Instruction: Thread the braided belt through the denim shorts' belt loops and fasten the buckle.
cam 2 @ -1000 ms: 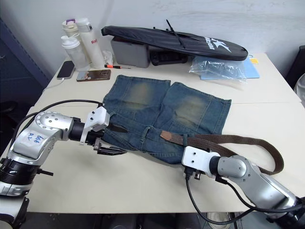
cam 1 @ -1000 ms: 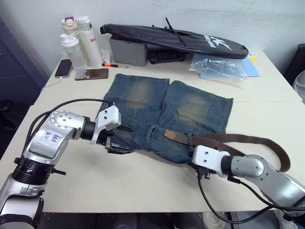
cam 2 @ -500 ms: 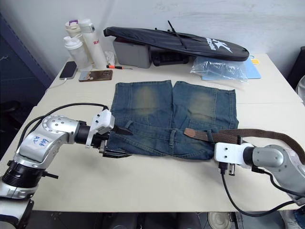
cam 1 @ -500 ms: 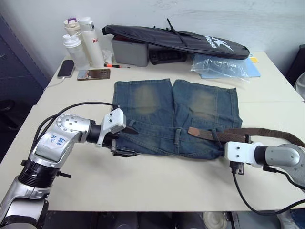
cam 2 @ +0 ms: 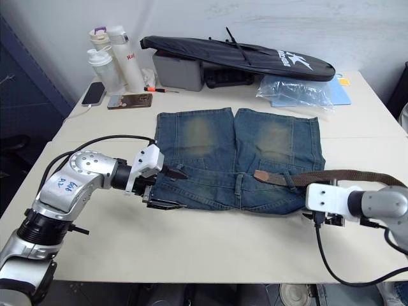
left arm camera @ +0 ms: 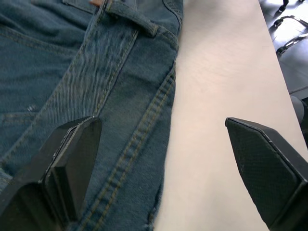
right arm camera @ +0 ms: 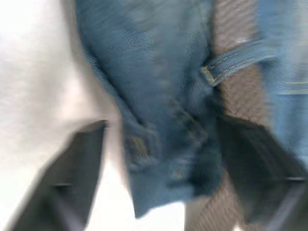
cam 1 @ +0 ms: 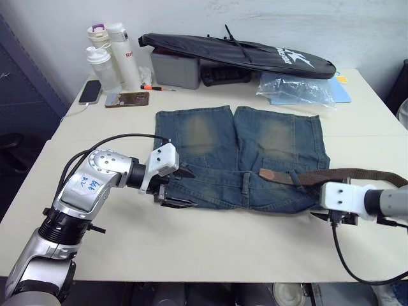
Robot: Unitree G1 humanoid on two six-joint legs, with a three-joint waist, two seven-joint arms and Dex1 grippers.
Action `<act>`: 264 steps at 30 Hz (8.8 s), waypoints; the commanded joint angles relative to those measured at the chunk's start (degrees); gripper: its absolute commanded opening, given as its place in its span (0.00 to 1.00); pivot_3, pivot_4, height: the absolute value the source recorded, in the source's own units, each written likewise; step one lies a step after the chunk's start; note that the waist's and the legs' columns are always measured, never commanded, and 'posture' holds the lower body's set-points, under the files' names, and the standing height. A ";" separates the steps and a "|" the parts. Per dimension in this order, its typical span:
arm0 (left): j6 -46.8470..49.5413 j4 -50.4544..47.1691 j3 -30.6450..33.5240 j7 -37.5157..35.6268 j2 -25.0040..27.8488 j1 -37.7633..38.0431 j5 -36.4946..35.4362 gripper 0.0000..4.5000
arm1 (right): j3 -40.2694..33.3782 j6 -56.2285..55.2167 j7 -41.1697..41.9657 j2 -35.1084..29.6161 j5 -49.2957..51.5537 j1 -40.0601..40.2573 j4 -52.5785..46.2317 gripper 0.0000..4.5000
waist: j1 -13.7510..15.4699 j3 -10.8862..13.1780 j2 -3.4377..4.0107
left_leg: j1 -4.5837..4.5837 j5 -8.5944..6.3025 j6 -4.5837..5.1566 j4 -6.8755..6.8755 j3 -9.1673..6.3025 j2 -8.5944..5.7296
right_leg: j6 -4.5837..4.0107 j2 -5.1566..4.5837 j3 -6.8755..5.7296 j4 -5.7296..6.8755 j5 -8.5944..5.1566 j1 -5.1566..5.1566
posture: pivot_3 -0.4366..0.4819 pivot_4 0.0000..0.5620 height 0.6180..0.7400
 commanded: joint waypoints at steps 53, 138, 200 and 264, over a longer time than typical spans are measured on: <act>-2.22 7.15 -2.28 5.56 -13.67 -8.80 5.71 1.00 | 17.77 20.63 -23.40 24.31 -8.52 -17.53 -3.62 0.02 | -1.22 -0.08 -0.12 | -0.01 0.22 -0.18 0.01 -0.01 -0.02 | 0.16 0.00 -0.09 0.17 0.09 -0.03 | 0.48 0.27 0.19; -1.23 4.61 -2.01 6.74 -11.48 -5.99 5.94 1.00 | -9.59 30.53 -64.83 55.54 88.33 -4.29 0.51 0.99 | -1.36 -0.26 0.06 | 0.02 0.02 0.19 0.04 -0.08 0.08 | -0.07 0.10 0.00 0.63 -0.06 -0.17 | 0.48 0.27 0.19; 0.17 1.46 -1.08 9.49 -9.32 -4.31 5.98 1.00 | -11.33 33.67 -53.65 69.59 70.79 -21.87 23.20 0.99 | -4.17 -0.69 0.06 | 0.10 0.03 0.19 -0.14 -0.06 0.15 | -0.08 0.10 0.02 0.69 -0.06 -0.26 | 0.48 0.27 0.19; 4.73 -5.27 3.17 12.54 -3.34 2.90 3.37 1.00 | -9.54 35.90 -45.99 57.65 67.17 -14.64 9.57 0.00 | -2.79 -0.26 0.19 | 0.02 -0.13 0.22 -0.46 0.04 0.11 | 0.01 0.03 -0.12 0.03 0.02 -0.22 | 0.48 0.27 0.19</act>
